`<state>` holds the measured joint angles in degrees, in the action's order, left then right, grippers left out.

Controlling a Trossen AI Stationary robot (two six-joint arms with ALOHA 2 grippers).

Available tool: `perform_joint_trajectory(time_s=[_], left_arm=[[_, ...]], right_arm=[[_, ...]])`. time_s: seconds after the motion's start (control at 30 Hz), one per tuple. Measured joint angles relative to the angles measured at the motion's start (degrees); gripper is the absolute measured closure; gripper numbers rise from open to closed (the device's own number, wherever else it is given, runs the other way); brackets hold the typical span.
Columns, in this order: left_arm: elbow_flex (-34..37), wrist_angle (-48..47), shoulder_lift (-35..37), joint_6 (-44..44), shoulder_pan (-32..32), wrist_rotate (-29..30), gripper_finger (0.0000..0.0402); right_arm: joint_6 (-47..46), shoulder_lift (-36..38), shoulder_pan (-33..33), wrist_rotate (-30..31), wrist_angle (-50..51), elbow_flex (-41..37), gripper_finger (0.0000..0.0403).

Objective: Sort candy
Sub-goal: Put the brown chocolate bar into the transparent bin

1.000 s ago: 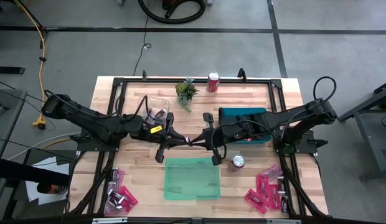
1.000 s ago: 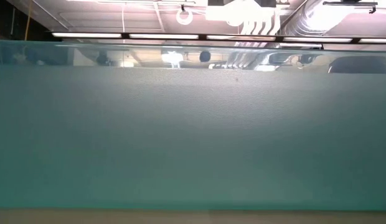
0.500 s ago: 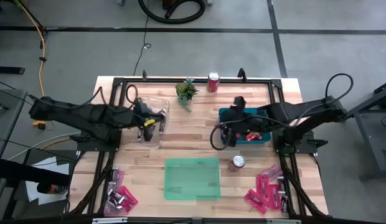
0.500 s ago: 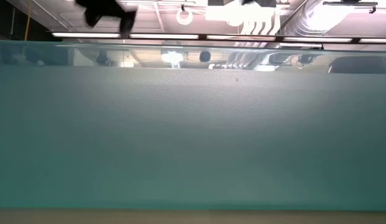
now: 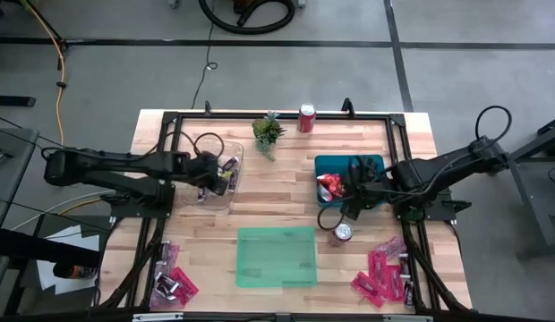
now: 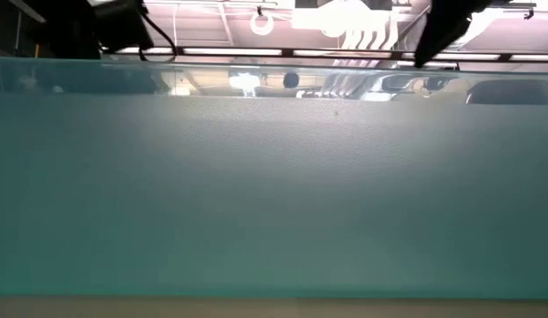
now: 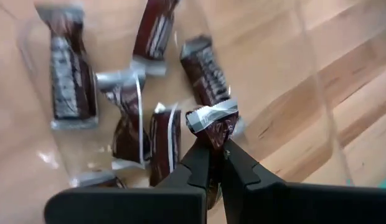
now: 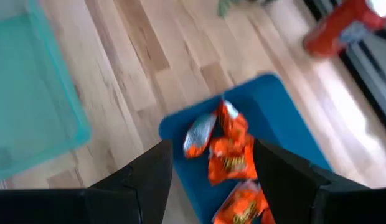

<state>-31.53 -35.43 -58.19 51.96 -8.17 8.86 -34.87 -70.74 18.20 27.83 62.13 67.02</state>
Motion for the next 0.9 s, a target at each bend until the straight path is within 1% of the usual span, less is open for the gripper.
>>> perform_joint_trajectory(time_s=[0.17, 0.27, 0.37, 0.43, 0.53, 0.67, 0.77, 0.9], left_arm=[[0.0, 2.9, -4.3, -1.7, -2.1, -6.5, 0.0398], [-1.0, 3.0, -6.0, -3.7, -1.9, -7.8, 0.0378], [-3.4, 0.9, -6.7, -6.6, -1.8, -8.0, 0.0343], [-5.7, -2.2, -6.7, -8.8, -1.9, -7.9, 0.0315], [-9.8, -7.1, -6.3, -11.2, -2.2, -6.6, 0.0274], [-14.1, -10.8, -5.4, -12.6, -2.3, -6.4, 0.0228], [-15.4, -8.3, -3.3, -10.0, -1.7, -7.1, 0.0205], [-14.6, 3.4, 0.4, -5.4, 2.3, -6.1, 0.0197]], right_arm=[[-5.2, 2.6, 1.9, -1.4, 0.2, -2.7, 0.0185], [-6.8, 4.0, 2.9, -1.9, 0.2, -2.6, 0.0185], [-8.2, 6.2, 4.1, -3.0, 0.3, -2.5, 0.0185], [-9.1, 7.7, 4.8, -4.6, 0.8, -2.5, 0.0185], [-11.2, 9.7, 5.6, -7.8, 1.0, -2.5, 0.0185], [-14.9, 10.9, 6.8, -12.6, 0.7, -2.5, 0.0185], [-18.0, 10.9, 8.3, -18.2, -0.4, -2.5, 0.0185], [-23.2, 10.1, 12.8, -26.8, -0.7, -3.9, 0.0185]])
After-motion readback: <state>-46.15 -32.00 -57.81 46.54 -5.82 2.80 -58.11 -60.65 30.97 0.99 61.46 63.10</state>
